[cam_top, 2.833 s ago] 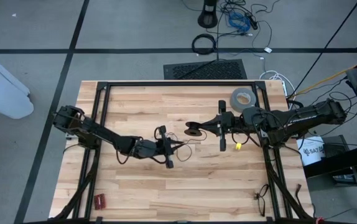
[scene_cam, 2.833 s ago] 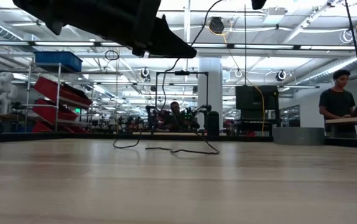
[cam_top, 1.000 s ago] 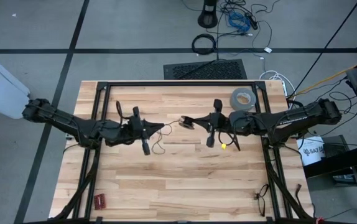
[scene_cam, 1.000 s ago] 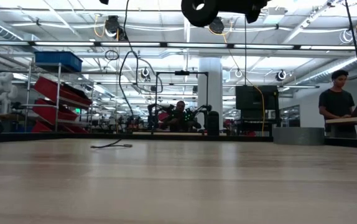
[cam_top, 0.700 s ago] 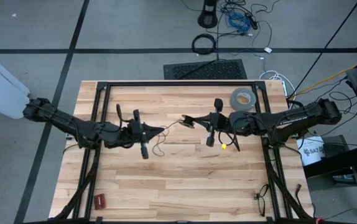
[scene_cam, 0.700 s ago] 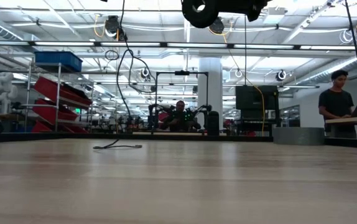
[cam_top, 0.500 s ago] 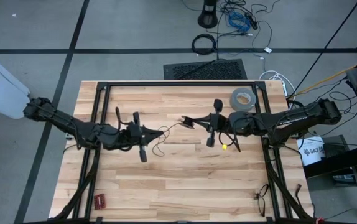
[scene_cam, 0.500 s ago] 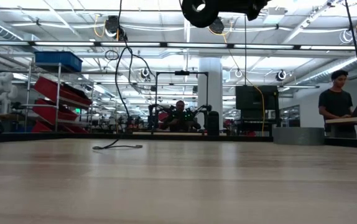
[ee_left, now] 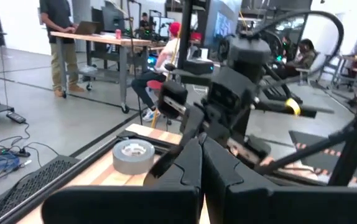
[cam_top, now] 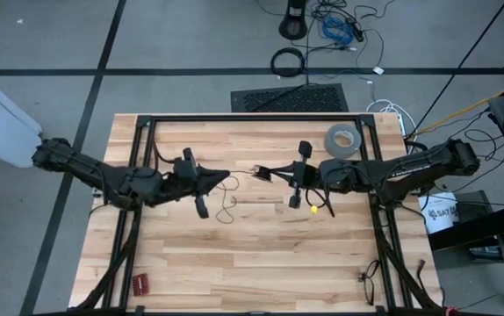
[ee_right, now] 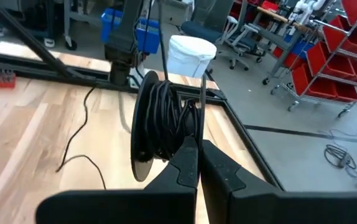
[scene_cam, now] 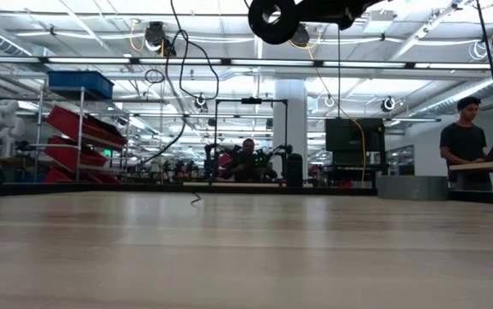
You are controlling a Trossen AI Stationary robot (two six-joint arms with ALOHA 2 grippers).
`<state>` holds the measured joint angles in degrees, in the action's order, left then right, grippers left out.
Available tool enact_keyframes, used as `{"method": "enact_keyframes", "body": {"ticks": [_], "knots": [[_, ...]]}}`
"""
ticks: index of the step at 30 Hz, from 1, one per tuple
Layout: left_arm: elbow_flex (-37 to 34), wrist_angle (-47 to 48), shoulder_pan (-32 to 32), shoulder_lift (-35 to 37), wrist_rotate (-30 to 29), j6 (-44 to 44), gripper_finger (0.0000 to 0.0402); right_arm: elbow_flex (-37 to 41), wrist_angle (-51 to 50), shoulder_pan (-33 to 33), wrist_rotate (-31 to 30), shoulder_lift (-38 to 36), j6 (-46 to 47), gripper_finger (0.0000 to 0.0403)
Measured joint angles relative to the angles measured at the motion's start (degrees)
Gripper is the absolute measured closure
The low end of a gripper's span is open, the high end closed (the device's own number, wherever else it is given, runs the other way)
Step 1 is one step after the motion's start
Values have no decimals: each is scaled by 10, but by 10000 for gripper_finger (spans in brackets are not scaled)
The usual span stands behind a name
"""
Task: Coil cords
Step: Coil the black wire onto the spool
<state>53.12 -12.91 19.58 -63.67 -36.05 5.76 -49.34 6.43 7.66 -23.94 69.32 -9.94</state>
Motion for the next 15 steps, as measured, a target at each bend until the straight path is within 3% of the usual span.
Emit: {"method": "enact_keyframes", "body": {"ticks": [7,15], "knots": [[30,-9,-23,-51,9,30,400,0,37,0,-13,13,-27,403],[95,-57,-29,-138,30,-3,400,0,72,-11,-32,40,-50,403]]}}
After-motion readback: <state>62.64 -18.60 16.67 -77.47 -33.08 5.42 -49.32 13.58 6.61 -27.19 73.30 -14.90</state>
